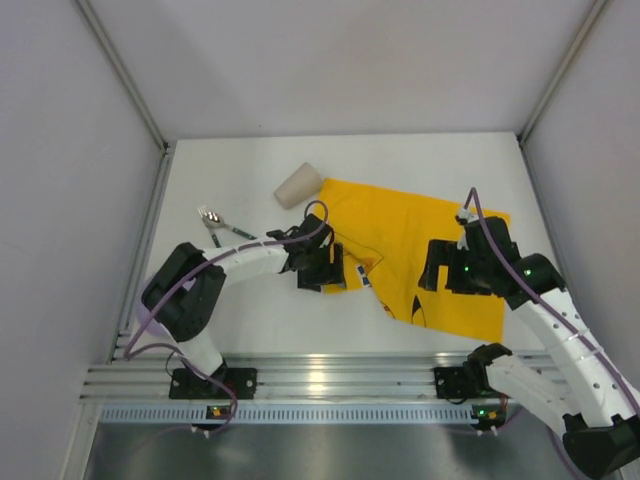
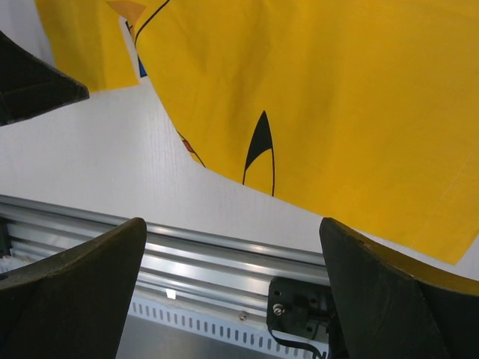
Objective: Set the dinner table for one person
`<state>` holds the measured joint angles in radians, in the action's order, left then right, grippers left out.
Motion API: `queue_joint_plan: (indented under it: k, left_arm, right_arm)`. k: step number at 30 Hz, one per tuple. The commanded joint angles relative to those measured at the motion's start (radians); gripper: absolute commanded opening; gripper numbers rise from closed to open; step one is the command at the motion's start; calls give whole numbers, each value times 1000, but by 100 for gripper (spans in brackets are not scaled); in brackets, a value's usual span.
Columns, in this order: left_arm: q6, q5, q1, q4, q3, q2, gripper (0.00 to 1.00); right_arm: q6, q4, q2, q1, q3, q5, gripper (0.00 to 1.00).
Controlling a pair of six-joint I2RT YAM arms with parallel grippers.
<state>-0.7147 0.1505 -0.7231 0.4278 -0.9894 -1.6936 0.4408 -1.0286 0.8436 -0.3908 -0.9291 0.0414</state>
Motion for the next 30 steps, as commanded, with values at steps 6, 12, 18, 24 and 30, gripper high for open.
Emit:
queue_joint_plan:
  k: [6, 12, 18, 24, 30]
  left_arm:
    - [-80, 21, 2, -205, -40, -198, 50]
    - [-83, -14, 2, -173, -34, -170, 0]
    - [-23, -81, 1, 67, -52, 3, 0]
    - [-12, -193, 1, 400, -45, 267, 0]
    - [-121, -195, -4, 534, 70, 509, 0]
  right_arm:
    - [-19, -21, -31, -6, -10, 8, 100]
    - [-27, -4, -29, -6, 15, 28, 100]
    - [-16, 41, 23, -5, 50, 22, 100]
    - [19, 119, 129, -6, 93, 28, 100]
    - [22, 194, 256, -5, 93, 38, 100]
